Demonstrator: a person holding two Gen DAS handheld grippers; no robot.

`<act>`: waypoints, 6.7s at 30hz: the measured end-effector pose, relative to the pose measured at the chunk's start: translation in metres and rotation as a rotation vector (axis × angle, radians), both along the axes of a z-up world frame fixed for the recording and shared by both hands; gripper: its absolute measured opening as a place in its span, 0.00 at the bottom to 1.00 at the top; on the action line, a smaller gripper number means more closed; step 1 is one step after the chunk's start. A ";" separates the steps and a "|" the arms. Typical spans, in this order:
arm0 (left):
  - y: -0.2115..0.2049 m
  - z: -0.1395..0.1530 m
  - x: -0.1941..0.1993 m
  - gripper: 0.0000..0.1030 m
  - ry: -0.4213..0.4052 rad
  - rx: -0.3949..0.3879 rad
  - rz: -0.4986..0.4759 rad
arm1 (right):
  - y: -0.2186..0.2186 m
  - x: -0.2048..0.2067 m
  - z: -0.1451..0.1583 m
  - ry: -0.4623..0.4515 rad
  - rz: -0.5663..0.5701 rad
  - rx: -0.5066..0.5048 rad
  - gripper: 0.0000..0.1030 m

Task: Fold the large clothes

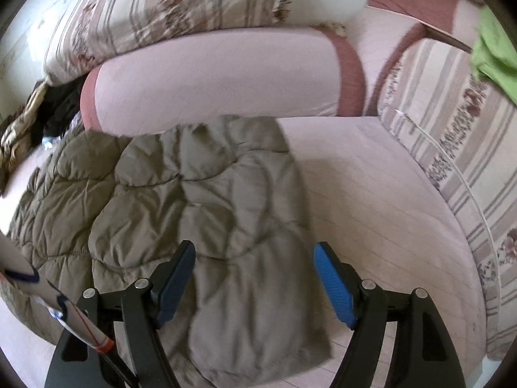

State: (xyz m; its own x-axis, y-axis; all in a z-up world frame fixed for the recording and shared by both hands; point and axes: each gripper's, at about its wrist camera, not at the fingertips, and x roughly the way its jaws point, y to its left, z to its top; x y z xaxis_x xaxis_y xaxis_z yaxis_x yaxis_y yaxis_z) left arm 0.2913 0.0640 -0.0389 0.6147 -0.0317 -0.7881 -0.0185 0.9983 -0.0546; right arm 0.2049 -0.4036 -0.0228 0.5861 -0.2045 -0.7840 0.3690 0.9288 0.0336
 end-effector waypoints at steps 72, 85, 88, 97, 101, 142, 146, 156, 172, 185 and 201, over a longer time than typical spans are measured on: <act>0.060 -0.036 0.097 0.82 0.135 -0.060 0.215 | -0.165 0.016 0.004 -0.096 -0.286 0.198 0.52; 0.029 -0.033 0.045 0.82 0.197 -0.118 0.075 | -0.107 -0.032 0.041 -0.102 -0.141 0.034 0.76; 0.024 -0.050 0.049 0.82 0.243 -0.202 0.011 | -0.108 -0.026 0.024 -0.067 -0.116 0.115 0.79; 0.044 -0.111 0.074 0.83 0.369 -0.622 -0.093 | -0.136 0.003 -0.062 0.006 -0.115 0.499 0.84; 0.048 -0.129 0.081 0.83 0.399 -0.794 -0.128 | -0.139 0.012 -0.095 0.000 -0.096 0.672 0.86; -0.035 -0.085 0.027 0.68 0.346 -0.403 -0.243 | -0.077 -0.003 -0.105 0.029 0.081 0.766 0.44; -0.034 -0.085 0.019 0.68 0.346 -0.400 -0.234 | -0.075 -0.006 -0.104 0.032 0.087 0.759 0.44; -0.048 -0.058 -0.016 0.59 0.265 -0.221 -0.223 | -0.067 -0.024 -0.090 0.018 0.090 0.722 0.38; -0.061 -0.043 -0.037 0.55 0.175 -0.045 -0.201 | -0.060 -0.053 -0.076 0.009 0.109 0.643 0.36; -0.064 -0.046 -0.051 0.56 0.119 0.037 -0.202 | -0.055 -0.049 -0.079 0.016 0.102 0.618 0.37; -0.066 -0.046 -0.057 0.56 0.101 0.071 -0.202 | -0.054 -0.052 -0.081 0.014 0.094 0.621 0.37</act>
